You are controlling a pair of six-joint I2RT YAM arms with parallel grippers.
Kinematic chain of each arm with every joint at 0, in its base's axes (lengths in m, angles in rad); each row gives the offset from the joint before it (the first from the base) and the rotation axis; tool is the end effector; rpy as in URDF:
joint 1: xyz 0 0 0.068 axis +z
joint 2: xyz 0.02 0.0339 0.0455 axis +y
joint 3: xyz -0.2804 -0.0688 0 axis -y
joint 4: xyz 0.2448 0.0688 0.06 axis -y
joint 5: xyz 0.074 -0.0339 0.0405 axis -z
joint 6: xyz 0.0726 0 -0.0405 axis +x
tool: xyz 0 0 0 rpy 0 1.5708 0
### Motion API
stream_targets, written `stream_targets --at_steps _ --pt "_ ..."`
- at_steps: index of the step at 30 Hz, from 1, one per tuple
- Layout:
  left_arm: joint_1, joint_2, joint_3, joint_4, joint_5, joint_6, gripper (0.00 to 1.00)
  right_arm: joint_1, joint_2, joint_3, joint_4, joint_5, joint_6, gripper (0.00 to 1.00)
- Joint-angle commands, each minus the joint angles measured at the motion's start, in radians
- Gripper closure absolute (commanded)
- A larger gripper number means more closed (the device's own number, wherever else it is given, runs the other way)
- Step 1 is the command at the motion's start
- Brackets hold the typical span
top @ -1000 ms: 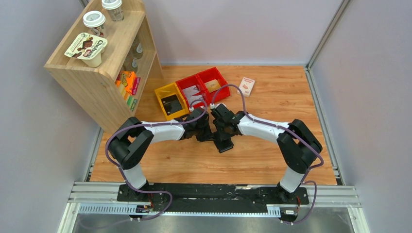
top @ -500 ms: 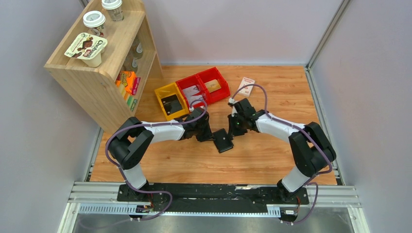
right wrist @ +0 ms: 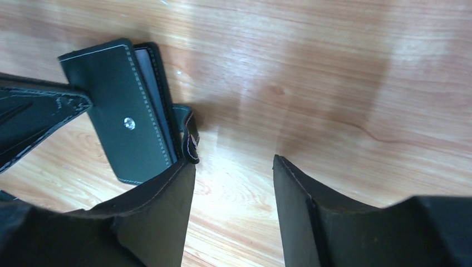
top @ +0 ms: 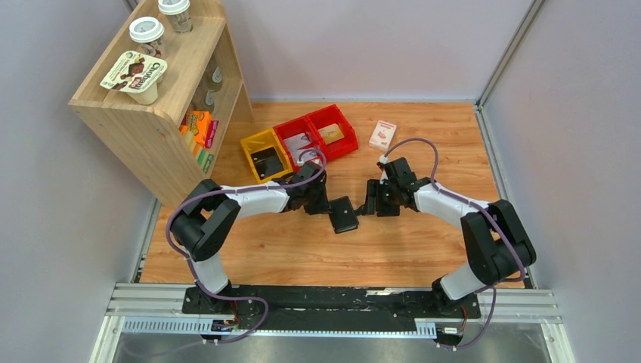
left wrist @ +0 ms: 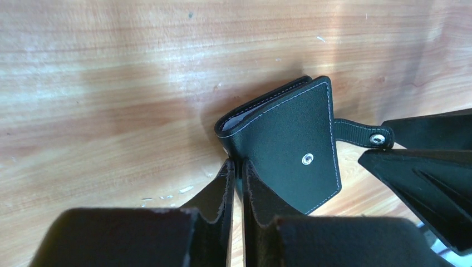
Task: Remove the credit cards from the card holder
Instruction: Open the card holder at the center of the board.
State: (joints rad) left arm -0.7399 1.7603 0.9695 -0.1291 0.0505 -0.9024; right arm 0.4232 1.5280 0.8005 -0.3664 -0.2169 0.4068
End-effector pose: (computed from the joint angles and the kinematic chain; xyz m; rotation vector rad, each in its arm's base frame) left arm 0.2755 -0.2565 0.1405 -0.1924 2.6405 -0.6994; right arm 0.2646 0.1363 0.1469 -0.0950 2.7403 0.5417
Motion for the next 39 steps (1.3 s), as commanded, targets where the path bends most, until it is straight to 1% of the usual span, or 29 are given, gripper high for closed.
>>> stream_targets --at_steps 1,4,7,9,13,19,22,24,25,27,29,31,32,33,35,37,39 --pt "0.013 0.019 0.035 -0.073 -0.081 0.103 0.88 0.003 -0.005 0.008 0.078 -0.068 0.023 0.42" --pt "0.013 0.015 0.043 -0.084 -0.089 0.131 0.86 0.003 0.029 -0.001 0.116 -0.108 0.035 0.42" --pt "0.010 -0.010 0.052 -0.099 -0.103 0.155 0.80 0.003 0.057 -0.003 0.164 -0.139 0.056 0.42" --pt "0.005 -0.024 0.058 -0.118 -0.121 0.174 0.78 0.005 0.067 0.000 0.193 -0.165 0.067 0.43" --pt "-0.007 -0.033 0.075 -0.150 -0.141 0.192 0.75 0.003 0.072 0.005 0.239 -0.177 0.087 0.43" --pt "-0.019 -0.028 0.089 -0.173 -0.153 0.178 0.74 0.009 0.057 0.005 0.270 -0.207 0.104 0.41" --pt "-0.021 -0.022 0.097 -0.182 -0.159 0.177 0.74 0.012 0.057 0.009 0.247 -0.161 0.106 0.42" --pt "-0.021 -0.019 0.097 -0.185 -0.158 0.172 0.74 0.011 0.070 0.014 0.233 -0.127 0.101 0.47" --pt "-0.021 -0.018 0.097 -0.185 -0.156 0.168 0.74 0.009 0.078 0.012 0.230 -0.115 0.102 0.53" --pt "-0.021 -0.021 0.094 -0.184 -0.153 0.162 0.74 0.008 0.090 0.011 0.227 -0.104 0.102 0.69" --pt "-0.021 -0.030 0.086 -0.184 -0.152 0.157 0.74 0.006 0.089 0.011 0.222 -0.108 0.099 0.82" --pt "-0.021 -0.048 0.077 -0.181 -0.155 0.151 0.74 0.008 0.064 0.009 0.213 -0.116 0.090 0.93" --pt "-0.021 -0.070 0.065 -0.176 -0.156 0.149 0.72 0.006 0.041 0.012 0.205 -0.122 0.084 0.97" --pt "-0.021 -0.081 0.049 -0.172 -0.158 0.145 0.71 0.008 0.022 0.016 0.193 -0.128 0.078 1.00" --pt "-0.019 -0.137 0.023 -0.167 -0.166 0.142 0.62 0.014 -0.034 0.032 0.164 -0.140 0.061 1.00" --pt "-0.019 -0.191 -0.011 -0.159 -0.175 0.135 0.55 0.031 -0.077 0.058 0.130 -0.145 0.041 1.00" --pt "-0.016 -0.247 -0.052 -0.146 -0.175 0.125 0.52 0.051 -0.095 0.087 0.097 -0.145 0.036 1.00"
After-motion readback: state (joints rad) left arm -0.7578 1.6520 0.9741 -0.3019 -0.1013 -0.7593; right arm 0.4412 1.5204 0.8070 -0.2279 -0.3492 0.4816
